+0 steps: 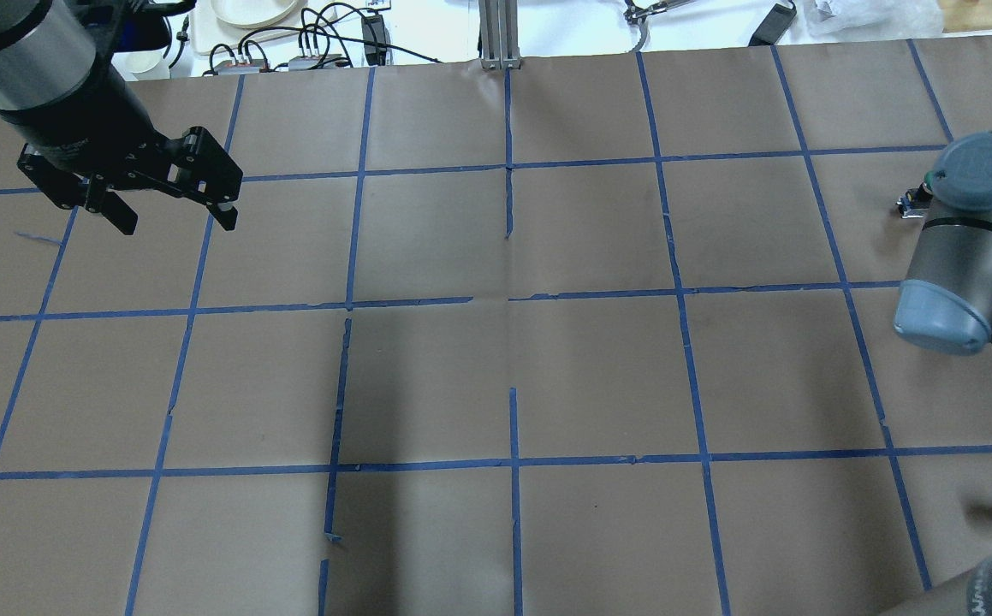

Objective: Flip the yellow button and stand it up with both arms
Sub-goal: 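Open the right gripper and lift it off the standing button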

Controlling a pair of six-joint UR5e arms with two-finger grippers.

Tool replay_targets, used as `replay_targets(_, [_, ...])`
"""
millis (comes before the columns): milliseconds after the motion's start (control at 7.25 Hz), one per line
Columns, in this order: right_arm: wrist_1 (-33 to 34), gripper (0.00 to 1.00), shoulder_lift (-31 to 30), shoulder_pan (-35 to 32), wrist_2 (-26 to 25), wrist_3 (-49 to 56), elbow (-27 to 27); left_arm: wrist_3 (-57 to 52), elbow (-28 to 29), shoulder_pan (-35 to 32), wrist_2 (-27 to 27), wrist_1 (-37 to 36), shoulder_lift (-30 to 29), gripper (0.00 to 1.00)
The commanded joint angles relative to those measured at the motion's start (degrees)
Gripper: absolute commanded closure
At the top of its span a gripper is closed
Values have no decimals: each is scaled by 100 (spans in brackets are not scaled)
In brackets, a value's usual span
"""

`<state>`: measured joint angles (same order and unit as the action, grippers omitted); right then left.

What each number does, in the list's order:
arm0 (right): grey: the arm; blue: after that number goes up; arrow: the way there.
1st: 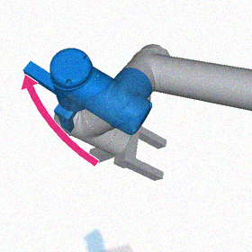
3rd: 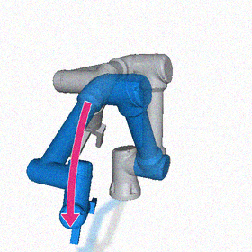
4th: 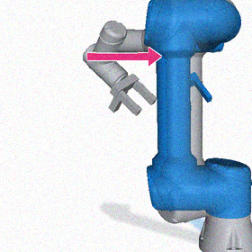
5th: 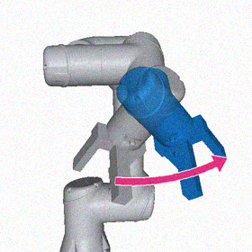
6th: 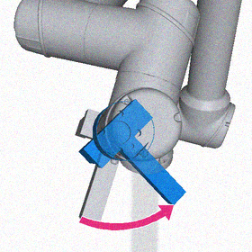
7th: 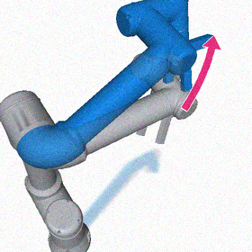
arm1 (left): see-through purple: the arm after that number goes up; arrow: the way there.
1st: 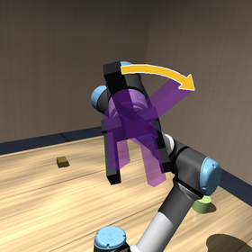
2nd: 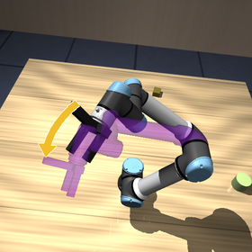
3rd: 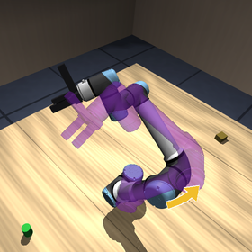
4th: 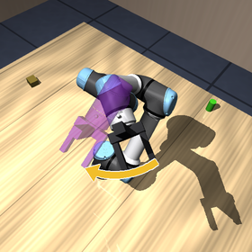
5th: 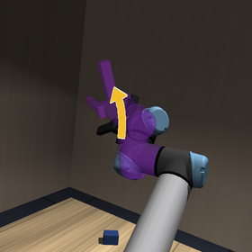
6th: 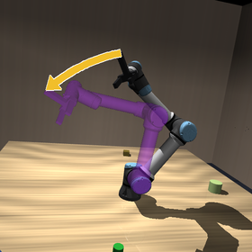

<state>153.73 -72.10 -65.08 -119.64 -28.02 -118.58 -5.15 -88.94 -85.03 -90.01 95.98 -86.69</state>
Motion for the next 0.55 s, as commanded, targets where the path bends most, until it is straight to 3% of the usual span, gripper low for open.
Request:
replay_targets(0, [-1618,0,-93,-22,99,209,928,-3,8,22,1,0,3,0])
replay_targets(138, [-2314,0,-154,-83,178,201,1368,-3,17,30,1,0,12,0])
replay_targets(276, [-2983,0,-233,-83,961,183,1703,-3,17,30,1,0,12,0])
replay_targets(414, [-3833,0,-495,-101,1152,200,2080,-3,-35,30,1,0,38,0])
